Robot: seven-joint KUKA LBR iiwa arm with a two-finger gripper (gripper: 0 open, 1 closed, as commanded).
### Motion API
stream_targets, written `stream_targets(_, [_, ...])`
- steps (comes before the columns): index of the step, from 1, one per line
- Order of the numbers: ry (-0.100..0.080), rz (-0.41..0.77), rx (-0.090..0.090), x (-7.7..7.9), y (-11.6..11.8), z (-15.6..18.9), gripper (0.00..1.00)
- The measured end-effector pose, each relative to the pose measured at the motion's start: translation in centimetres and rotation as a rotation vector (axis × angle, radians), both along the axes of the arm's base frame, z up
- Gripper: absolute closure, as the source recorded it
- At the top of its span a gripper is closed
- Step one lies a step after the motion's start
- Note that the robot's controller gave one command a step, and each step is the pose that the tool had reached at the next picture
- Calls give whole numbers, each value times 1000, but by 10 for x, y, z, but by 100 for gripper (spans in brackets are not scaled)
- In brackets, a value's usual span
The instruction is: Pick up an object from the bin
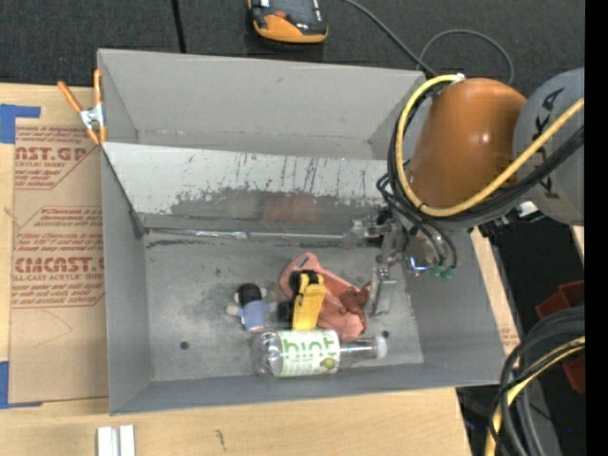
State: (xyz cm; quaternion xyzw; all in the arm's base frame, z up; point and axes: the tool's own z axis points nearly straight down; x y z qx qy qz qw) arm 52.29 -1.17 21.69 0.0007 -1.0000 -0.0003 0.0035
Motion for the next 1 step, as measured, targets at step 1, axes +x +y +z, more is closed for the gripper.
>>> stream_targets(1, [-8, 0, 0, 2, 0, 5, 0])
